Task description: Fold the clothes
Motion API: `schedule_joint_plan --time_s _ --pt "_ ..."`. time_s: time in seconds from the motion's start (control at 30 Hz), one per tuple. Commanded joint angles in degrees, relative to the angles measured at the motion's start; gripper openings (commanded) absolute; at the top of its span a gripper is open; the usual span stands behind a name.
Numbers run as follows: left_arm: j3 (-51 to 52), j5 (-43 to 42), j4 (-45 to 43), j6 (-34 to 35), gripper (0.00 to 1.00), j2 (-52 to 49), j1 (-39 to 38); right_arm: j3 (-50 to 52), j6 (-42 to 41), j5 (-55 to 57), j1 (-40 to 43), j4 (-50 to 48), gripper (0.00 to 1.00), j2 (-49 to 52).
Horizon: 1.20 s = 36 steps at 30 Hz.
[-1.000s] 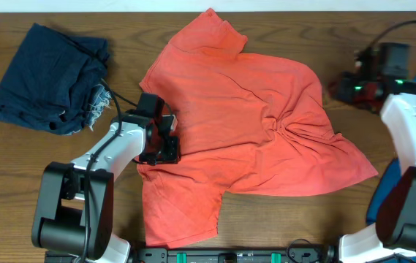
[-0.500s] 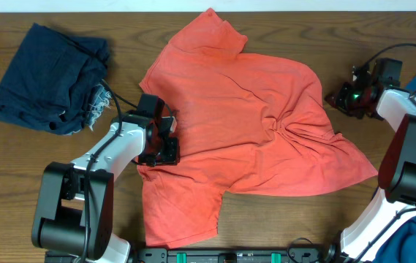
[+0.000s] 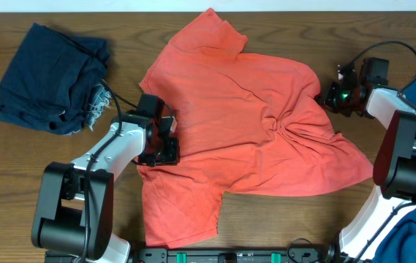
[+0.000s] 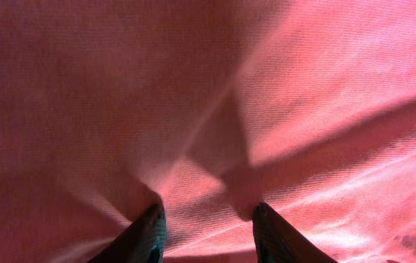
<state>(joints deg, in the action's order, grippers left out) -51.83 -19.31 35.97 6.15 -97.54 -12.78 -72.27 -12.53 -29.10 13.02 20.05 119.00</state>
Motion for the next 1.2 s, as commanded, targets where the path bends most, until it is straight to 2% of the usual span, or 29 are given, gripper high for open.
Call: schedule_joint_plan --time_s 0.0,0.27,0.47,0.5,0.53,0.57,0.63,0.7,0.77,0.87,1.07,1.17 --pt "0.6 0.5 0.4 -0.3 0.41 -0.2 -0.1 -3.0 0.1 0.6 1.2 -0.3 0.01 -1.0" --pt "0.6 0.5 0.4 -0.3 0.41 -0.2 -0.1 -14.6 1.1 4.5 1.6 5.2 0.01 -9.7" --pt "0.6 0.5 0.4 -0.3 0.41 -0.2 -0.1 -15.4 2.4 12.5 -4.0 13.9 0.01 -10.7" --pt "0.6 0.5 0.4 -0.3 0.41 -0.2 -0.1 -15.1 2.4 14.1 -5.0 15.3 0.05 -10.6" --pt "0.6 0.5 0.4 -0.3 0.41 -0.2 -0.1 -14.8 2.6 16.0 -6.0 16.3 0.15 -10.5" --pt "0.6 0.5 0.4 -0.3 0.41 -0.2 -0.1 -14.6 2.8 18.6 -7.0 17.2 0.35 -10.4" --pt "0.6 0.5 0.4 -0.3 0.41 -0.2 -0.1 -14.6 2.8 22.3 -7.9 17.4 0.58 -10.4" --pt "0.6 0.5 0.4 -0.3 0.41 -0.2 -0.1 -14.7 2.8 23.3 -7.6 15.9 0.7 -10.5" --pt "0.6 0.5 0.4 -0.3 0.41 -0.2 -0.1 -14.7 2.8 23.3 -6.6 15.0 0.73 -10.4" --pt "0.6 0.5 0.4 -0.3 0.41 -0.2 -0.1 -14.7 2.3 23.2 -4.6 14.1 0.73 -10.2" --pt "0.6 0.5 0.0 -0.3 0.41 -0.2 -0.1 -14.6 2.3 23.1 0.0 12.9 0.55 -8.2" --pt "0.6 0.5 -0.3 -0.3 0.41 -0.2 -0.1 -14.6 2.3 22.4 2.0 13.1 0.55 -5.4"
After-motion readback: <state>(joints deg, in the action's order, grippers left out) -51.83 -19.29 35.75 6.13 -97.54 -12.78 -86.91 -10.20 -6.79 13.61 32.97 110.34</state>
